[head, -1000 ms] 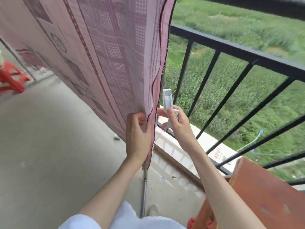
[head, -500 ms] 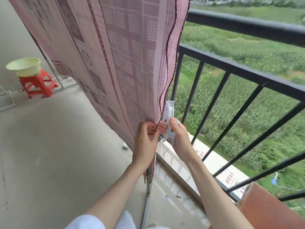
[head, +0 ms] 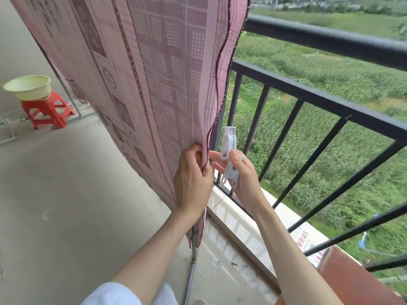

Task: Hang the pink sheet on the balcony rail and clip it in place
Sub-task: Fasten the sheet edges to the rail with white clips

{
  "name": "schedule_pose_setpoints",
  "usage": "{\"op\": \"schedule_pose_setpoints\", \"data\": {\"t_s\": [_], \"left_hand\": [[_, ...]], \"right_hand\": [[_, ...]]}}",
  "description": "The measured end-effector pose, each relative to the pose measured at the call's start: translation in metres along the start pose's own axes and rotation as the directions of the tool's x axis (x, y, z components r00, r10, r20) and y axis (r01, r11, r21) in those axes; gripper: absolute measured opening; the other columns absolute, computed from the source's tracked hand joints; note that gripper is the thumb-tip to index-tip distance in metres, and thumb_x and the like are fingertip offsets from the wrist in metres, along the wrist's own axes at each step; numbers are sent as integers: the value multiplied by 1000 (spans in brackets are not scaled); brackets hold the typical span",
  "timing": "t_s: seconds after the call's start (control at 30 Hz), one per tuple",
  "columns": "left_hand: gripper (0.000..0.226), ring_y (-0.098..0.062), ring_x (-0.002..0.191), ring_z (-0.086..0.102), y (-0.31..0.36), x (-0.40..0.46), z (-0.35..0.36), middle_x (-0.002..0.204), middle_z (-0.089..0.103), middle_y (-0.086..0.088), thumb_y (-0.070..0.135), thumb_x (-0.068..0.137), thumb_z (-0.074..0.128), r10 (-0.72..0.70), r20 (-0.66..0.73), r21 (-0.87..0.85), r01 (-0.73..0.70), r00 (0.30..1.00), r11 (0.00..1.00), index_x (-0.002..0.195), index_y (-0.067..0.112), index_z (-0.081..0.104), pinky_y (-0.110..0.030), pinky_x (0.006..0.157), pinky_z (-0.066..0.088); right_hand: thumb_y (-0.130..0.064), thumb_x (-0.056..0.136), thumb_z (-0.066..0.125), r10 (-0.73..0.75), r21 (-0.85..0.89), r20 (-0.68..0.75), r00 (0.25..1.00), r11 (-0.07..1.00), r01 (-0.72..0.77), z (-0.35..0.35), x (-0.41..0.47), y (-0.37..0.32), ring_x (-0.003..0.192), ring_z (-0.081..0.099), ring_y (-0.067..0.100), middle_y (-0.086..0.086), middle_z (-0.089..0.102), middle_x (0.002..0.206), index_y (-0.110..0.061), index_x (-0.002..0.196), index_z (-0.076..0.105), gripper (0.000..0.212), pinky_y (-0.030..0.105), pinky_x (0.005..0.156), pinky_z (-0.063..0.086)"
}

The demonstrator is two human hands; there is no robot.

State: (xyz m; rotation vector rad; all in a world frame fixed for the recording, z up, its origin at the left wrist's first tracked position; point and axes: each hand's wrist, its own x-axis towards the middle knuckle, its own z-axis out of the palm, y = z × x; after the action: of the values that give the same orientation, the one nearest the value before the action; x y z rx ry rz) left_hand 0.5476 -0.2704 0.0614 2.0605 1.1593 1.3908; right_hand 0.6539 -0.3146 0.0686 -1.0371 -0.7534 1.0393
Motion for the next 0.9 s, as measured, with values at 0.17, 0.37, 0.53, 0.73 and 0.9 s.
{"op": "schedule_pose_setpoints", "data": {"t_s": [0.17, 0.37, 0.53, 0.73, 0.9], "left_hand": [[24, -12, 86, 57, 9, 13, -6, 98, 59, -3, 11, 87, 56, 57, -64, -88, -63, 996, 994, 111, 14, 54, -11, 74, 42], [22, -10, 82, 57, 8, 11, -6, 94, 62, -11, 0, 87, 54, 113, -113, -25, -117, 987, 993, 107, 1, 64, -7, 77, 37], [30, -16, 82, 59, 4, 9, -5, 98, 60, -9, 2, 88, 54, 195, -46, 51, -192, 980, 980, 119, 5, 57, -12, 75, 38], [39, -10, 65, 45, 4, 9, -1, 84, 54, -10, 2, 86, 51, 266, -23, 129, -261, 964, 957, 125, 2, 55, -12, 69, 32], [43, -13, 66, 50, 1, 7, -3, 85, 55, -10, 3, 85, 54, 322, 14, 178, -319, 947, 931, 128, 4, 53, -14, 62, 38]], "right_hand": [[-35, 95, 43, -36, 34, 57, 998, 999, 35, 7, 3, -15, 111, 63, 25, 12, 70, 112, 17, 120, 43, 58, 35, 96, 48], [-29, 94, 51, -33, -45, -31, 999, 998, 31, 7, -4, -18, 75, 66, 32, 13, 72, 91, -4, 98, 51, 25, 31, 60, 54], [-13, 82, 69, -158, -261, -173, 972, 959, 109, -1, -17, -26, 36, 41, 13, -2, 54, 48, -10, 89, 61, 12, 18, 36, 34], [-25, 86, 64, -359, -526, -169, 918, 821, 224, -1, -31, -49, 41, 48, 7, -5, 66, 60, -15, 82, 61, 11, 25, 44, 39], [-31, 85, 64, -465, -729, -115, 878, 640, 244, 10, -30, -61, 47, 56, 13, 10, 67, 63, -3, 78, 58, 30, 36, 46, 41]]}}
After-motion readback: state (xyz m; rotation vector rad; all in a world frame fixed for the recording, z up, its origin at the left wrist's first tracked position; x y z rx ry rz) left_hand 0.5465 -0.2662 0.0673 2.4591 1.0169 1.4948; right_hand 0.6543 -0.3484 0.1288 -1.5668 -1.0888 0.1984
